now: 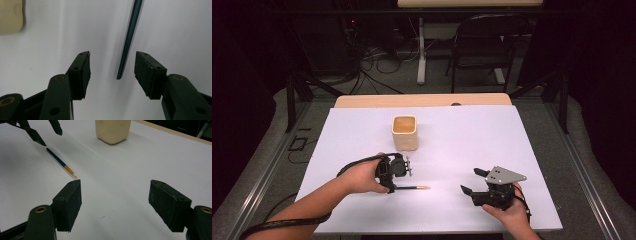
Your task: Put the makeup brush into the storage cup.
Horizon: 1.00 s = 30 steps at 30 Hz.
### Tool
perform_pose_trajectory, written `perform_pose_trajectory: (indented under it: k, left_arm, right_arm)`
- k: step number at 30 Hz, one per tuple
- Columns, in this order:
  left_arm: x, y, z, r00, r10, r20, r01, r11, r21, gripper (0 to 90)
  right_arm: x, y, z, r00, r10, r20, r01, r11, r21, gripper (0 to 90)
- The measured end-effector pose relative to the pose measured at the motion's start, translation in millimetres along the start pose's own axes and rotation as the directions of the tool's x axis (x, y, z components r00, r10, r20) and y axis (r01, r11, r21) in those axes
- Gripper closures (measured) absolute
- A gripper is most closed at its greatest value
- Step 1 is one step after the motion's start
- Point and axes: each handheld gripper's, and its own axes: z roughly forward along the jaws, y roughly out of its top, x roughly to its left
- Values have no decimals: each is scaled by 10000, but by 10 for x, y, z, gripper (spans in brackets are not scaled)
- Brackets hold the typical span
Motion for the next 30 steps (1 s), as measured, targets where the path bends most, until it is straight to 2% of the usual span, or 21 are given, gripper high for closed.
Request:
perform_pose_trajectory:
  k: [2,9,12,14,17,21,26,30]
  left_arm:
    - [6,20,1,10000,68,65,-69,9999,141,475]
    - [12,55,17,9998,67,184,-67,10000,-1,486]
    - [12,75,17,9996,234,177,-234,9997,42,489]
    - [11,90,24,9990,293,338,-296,9995,90,489]
    - [-5,111,40,9986,459,259,-461,9989,57,489]
    - [-9,133,44,9985,466,276,-470,9988,138,497]
    - [-4,168,50,9972,393,629,-400,9991,102,526]
    - [4,186,48,9966,359,741,-368,9993,102,540]
  right_arm:
    - [5,-2,3,10000,33,7,-33,10000,-5,264]
    - [4,-2,2,10000,28,8,-28,10000,-1,264]
    - [-1,-4,3,10000,45,-4,-45,10000,20,264]
    - [-2,-3,3,10000,12,1,-12,10000,34,264]
    - [-1,-3,3,10000,8,-14,-8,10000,44,264]
    - [-4,-5,5,10000,55,-14,-55,10000,15,264]
    - [-4,-5,2,10000,36,-11,-36,10000,33,264]
    - [-6,-6,4,10000,47,-14,-47,10000,14,264]
